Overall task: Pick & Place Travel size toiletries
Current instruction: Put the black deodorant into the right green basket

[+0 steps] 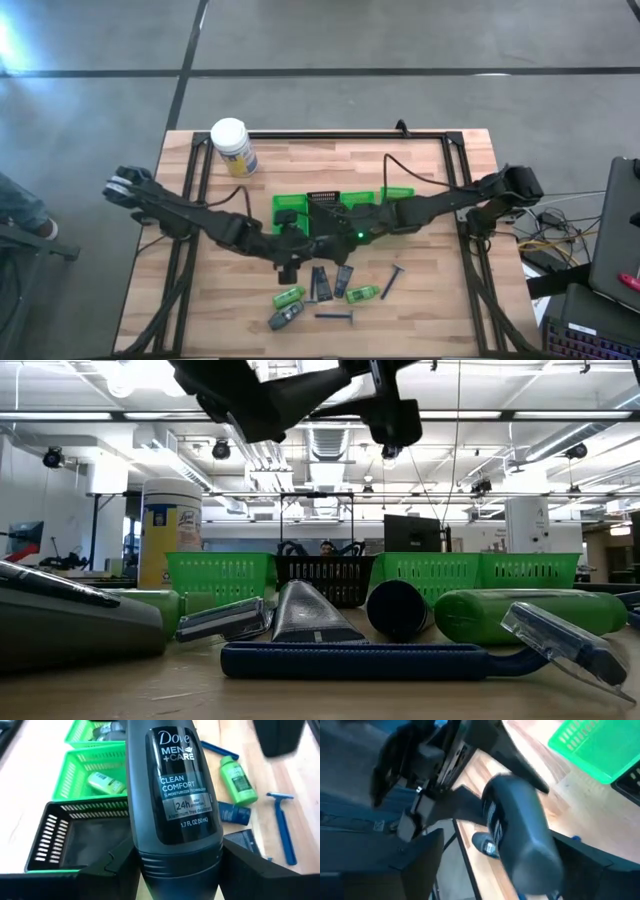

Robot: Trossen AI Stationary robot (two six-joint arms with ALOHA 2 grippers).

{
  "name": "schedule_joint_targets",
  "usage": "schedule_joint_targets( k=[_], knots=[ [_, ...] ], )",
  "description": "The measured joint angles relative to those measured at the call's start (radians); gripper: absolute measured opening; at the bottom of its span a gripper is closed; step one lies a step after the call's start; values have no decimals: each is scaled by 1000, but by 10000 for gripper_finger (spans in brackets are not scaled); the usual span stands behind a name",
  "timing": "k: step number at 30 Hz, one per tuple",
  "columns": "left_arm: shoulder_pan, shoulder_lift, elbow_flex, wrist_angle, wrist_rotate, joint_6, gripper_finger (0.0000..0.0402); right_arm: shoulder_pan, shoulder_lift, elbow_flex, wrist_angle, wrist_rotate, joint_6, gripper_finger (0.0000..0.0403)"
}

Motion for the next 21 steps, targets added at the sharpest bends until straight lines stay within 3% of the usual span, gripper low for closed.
schedule_joint_targets(
  k=[13,21],
  knots=[
    [-10,-12,6,9,-29,67,221,-21,-7,-25,7,-7,29,104],
    [-8,-12,-4,-7,-34,17,223,-38,-10,-26,-18,-5,8,66]
  ],
)
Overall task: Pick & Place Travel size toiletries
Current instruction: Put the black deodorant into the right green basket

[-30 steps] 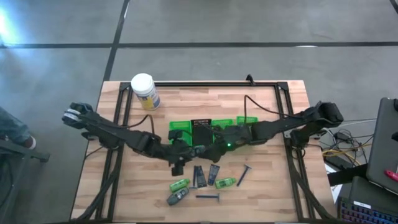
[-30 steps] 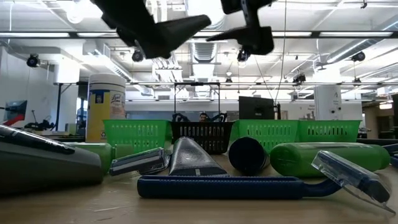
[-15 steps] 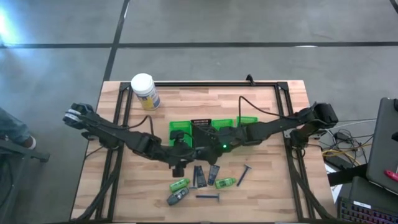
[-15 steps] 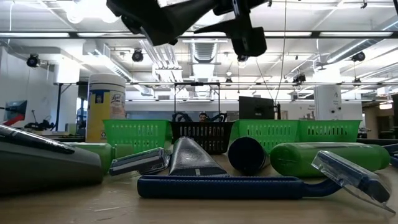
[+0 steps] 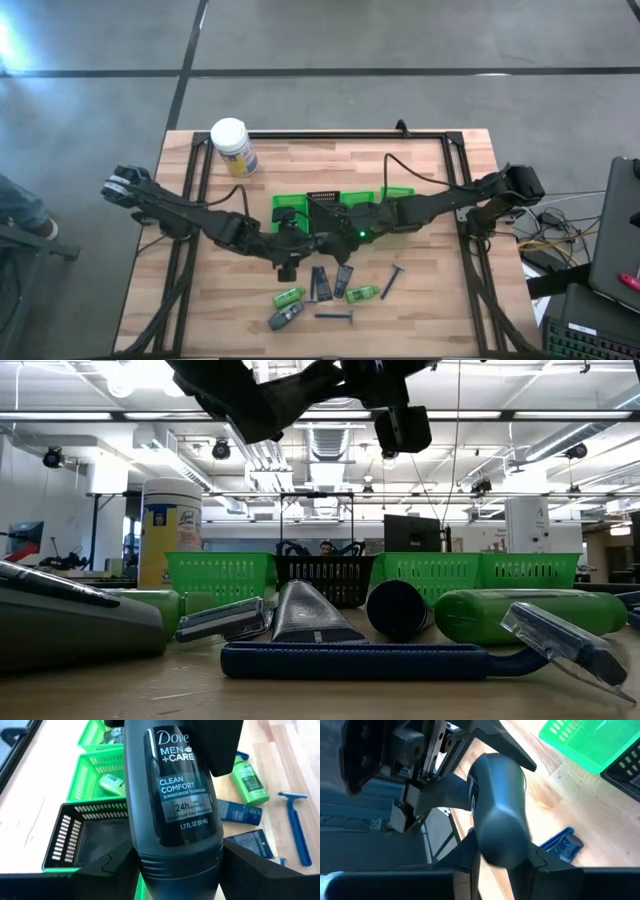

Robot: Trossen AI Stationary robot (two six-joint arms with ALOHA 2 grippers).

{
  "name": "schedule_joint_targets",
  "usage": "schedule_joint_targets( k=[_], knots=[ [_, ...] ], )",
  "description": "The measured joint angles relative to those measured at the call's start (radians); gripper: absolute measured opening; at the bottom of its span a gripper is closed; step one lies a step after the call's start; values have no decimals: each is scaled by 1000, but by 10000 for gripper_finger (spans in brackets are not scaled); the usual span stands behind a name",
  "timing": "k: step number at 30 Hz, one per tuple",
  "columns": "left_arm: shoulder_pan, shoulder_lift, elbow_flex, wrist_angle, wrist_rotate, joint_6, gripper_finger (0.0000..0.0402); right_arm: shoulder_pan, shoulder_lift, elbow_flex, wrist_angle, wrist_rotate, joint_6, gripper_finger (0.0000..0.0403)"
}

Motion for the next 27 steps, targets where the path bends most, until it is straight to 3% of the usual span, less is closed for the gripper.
schedule_joint_targets(
  k=[7,11,17,24,27],
  knots=[
    [1,-2,0,-10,-3,0,218,-2,-4,0,-20,20,-13,45],
    [2,-2,0,-11,-1,-9,211,-2,-5,0,-24,11,-19,57],
    [0,-2,0,-8,11,-5,211,1,-7,0,-27,-37,-47,147],
    [-1,-2,0,-22,13,-6,210,2,-42,1,-122,-7,-35,275],
    [-1,-2,0,-21,5,-2,210,-10,-43,-1,-71,-37,-25,311]
  ],
)
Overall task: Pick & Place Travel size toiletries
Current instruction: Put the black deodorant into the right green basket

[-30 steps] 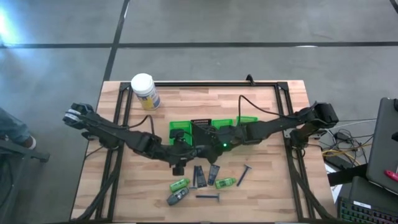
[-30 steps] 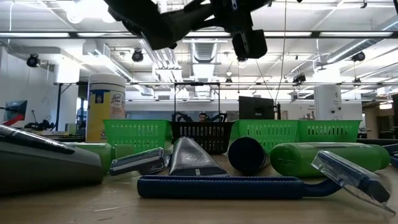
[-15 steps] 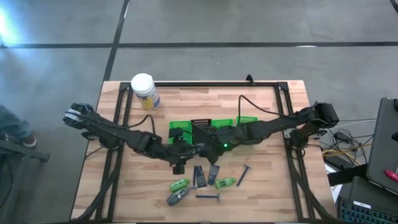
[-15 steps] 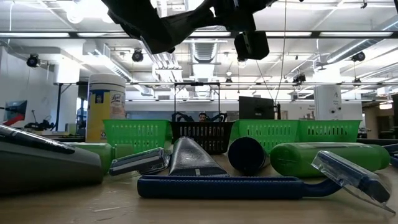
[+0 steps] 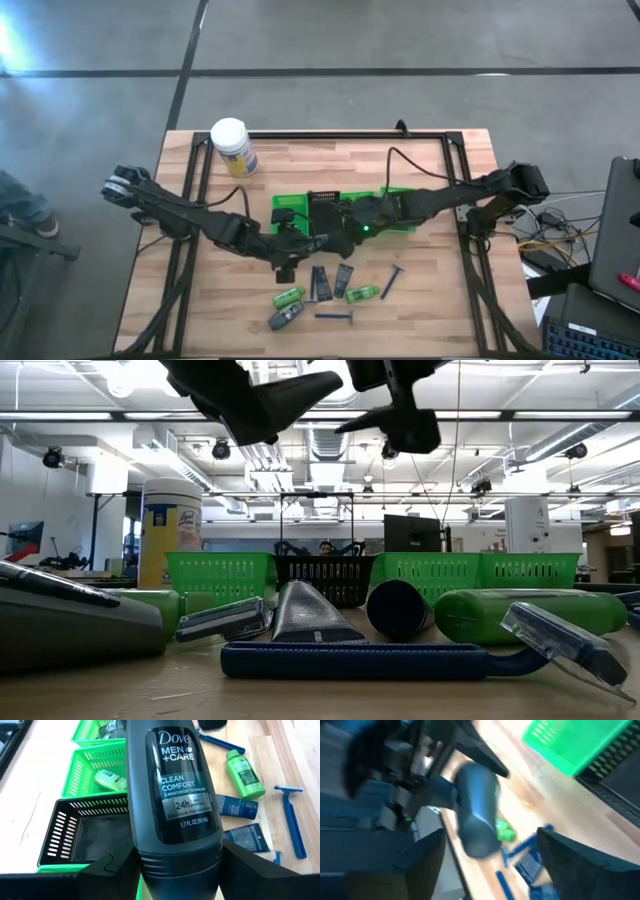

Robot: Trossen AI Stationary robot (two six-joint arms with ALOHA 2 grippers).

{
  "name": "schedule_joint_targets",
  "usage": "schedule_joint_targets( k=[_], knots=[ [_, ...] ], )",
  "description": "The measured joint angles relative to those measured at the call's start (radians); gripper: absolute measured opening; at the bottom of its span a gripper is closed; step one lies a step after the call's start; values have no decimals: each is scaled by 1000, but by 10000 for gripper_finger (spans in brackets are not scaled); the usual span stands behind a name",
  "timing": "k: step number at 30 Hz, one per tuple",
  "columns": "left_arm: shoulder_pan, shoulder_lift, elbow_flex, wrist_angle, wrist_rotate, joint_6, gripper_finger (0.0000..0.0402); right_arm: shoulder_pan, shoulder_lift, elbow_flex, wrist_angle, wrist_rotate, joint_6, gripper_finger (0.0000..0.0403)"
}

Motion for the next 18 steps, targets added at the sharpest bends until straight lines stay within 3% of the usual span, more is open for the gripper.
schedule_joint_targets(
  k=[3,8,18],
  knots=[
    [0,0,0,2,-1,3,211,-11,20,-2,106,-25,22,333],
    [0,0,0,8,-5,6,210,-13,64,-3,126,-43,44,336],
    [-1,0,0,9,-9,3,210,-24,58,-4,151,-14,43,249]
  ],
)
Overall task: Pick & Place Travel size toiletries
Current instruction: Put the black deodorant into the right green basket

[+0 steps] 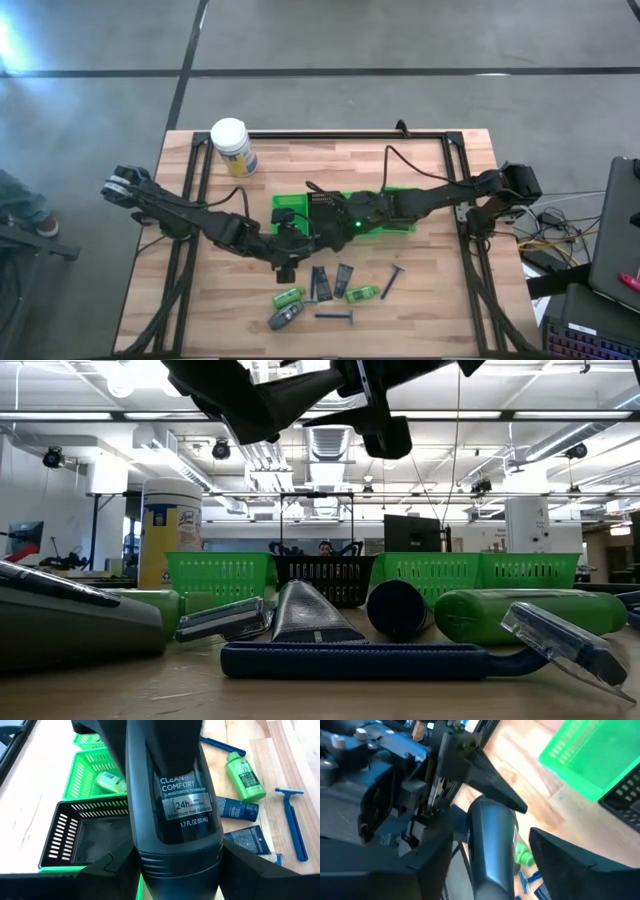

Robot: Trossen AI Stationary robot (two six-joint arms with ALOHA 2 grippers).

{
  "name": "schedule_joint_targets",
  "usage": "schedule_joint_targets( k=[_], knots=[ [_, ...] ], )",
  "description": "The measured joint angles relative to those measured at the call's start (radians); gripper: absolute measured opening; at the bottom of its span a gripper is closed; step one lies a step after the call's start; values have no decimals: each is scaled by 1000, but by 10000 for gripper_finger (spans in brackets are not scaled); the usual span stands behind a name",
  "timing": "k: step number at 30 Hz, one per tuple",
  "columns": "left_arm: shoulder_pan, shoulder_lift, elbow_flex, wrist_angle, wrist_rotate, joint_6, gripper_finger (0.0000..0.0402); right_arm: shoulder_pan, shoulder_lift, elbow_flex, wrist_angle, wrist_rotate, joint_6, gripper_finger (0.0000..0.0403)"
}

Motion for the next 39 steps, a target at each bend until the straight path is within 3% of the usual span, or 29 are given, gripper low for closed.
schedule_joint_targets(
  k=[9,13,17,21,26,29,32,35,39],
  knots=[
    [0,0,0,-3,-4,-3,210,1,5,-1,-6,-18,15,132],
    [0,0,0,-4,6,-17,213,1,5,-1,-5,-16,15,118],
    [1,0,0,-7,17,-52,260,-2,5,-1,-19,-4,-8,118],
    [-5,0,7,-43,19,-79,317,-4,-6,-1,-145,38,-50,118],
    [-16,-2,28,-225,-49,-222,358,1,-75,0,-470,194,-102,120],
    [-36,-4,32,-341,-110,-335,363,51,-159,3,-746,408,-28,118],
    [-59,-4,28,-375,-117,-417,362,136,-238,2,-1045,637,179,120],
    [-62,-4,16,-368,-117,-464,362,170,-256,-34,-1225,664,326,125],
    [-45,-4,0,-367,-78,-488,361,159,-233,-122,-1220,716,373,131]
  ],
)
